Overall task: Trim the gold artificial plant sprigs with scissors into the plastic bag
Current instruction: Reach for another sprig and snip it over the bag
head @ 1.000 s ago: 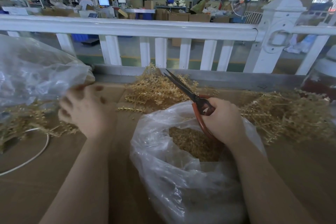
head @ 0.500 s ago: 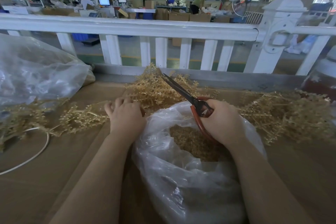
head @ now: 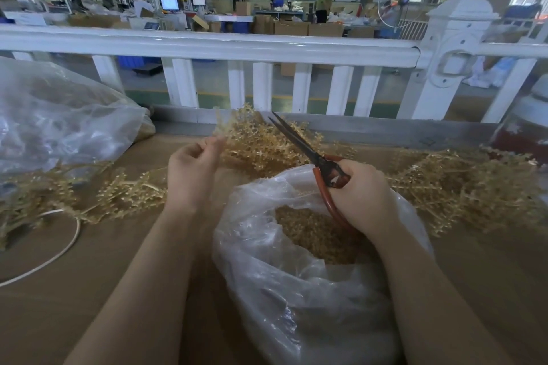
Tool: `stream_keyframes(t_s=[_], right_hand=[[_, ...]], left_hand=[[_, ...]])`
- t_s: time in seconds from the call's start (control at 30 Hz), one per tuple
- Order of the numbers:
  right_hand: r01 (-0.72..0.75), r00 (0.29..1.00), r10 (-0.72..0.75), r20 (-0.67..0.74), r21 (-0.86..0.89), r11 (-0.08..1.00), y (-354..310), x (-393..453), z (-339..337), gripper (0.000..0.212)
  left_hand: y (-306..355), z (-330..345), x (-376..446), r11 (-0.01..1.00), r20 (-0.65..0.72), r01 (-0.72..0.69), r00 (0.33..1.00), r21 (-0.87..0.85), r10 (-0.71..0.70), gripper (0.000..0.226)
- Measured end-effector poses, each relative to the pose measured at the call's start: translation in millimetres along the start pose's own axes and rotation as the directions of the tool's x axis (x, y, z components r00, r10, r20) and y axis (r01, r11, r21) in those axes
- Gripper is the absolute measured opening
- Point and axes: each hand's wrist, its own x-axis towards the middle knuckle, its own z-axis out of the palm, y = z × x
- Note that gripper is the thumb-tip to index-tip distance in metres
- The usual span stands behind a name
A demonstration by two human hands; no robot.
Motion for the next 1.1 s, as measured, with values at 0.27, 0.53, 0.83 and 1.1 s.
stream_keyframes(t_s=[0.27, 0.53, 0.83, 1.1], right_hand=[[-0.120, 0.993, 0.105, 0.061, 0.378, 0.918, -3.9, 0.0, -5.4, 0.021], [-0.134, 0.986, -0.021, 0.165, 0.864, 0.486, -17.5, -4.8, -19.4, 0.013], [-0.166, 0.985, 0.039, 0.171, 0.838, 0.520, -19.3, -5.1, -21.1, 0.012], [-0.166, 0.985, 0.052, 0.167, 0.803, 0.572, -21.1, -6.2, -21.9, 0.020]], left_hand=[[33.3, 4.6, -12.3, 0.625, 0.704, 0.560, 0.710, -0.544, -0.022, 0.024], [27.8, 27.2, -32.3, 0.588, 0.869, 0.735, 0.484, -0.338, -0.104, 0.030], [20.9, 31.6, -34.9, 0.636, 0.809, 0.705, 0.549, -0.313, -0.210, 0.080], [11.9, 48.8, -44.3, 0.916, 0.575, 0.360, 0.793, -0.178, -0.200, 0.015]])
